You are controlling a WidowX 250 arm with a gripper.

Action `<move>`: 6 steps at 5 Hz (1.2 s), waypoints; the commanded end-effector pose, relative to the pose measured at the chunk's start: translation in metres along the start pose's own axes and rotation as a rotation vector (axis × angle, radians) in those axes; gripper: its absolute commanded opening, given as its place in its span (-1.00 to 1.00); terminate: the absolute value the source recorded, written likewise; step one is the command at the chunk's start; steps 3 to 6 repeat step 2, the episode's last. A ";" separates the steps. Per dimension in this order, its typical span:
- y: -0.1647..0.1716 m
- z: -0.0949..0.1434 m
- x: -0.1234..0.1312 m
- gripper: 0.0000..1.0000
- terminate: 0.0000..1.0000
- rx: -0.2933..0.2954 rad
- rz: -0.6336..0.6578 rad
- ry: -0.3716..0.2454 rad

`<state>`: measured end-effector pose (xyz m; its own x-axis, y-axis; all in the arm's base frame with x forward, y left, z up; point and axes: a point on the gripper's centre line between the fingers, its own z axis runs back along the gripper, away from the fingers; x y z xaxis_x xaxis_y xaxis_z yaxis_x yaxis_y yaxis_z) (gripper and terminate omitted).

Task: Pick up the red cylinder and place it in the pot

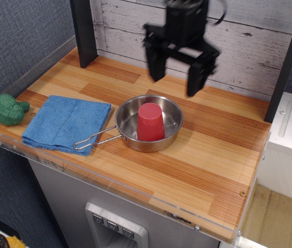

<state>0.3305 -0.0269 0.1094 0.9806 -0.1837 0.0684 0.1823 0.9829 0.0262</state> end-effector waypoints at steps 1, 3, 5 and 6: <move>-0.012 0.016 0.013 1.00 -1.00 0.003 -0.061 -0.048; -0.012 0.016 0.013 1.00 1.00 0.003 -0.061 -0.048; -0.012 0.016 0.013 1.00 1.00 0.003 -0.061 -0.048; -0.012 0.016 0.013 1.00 1.00 0.003 -0.061 -0.048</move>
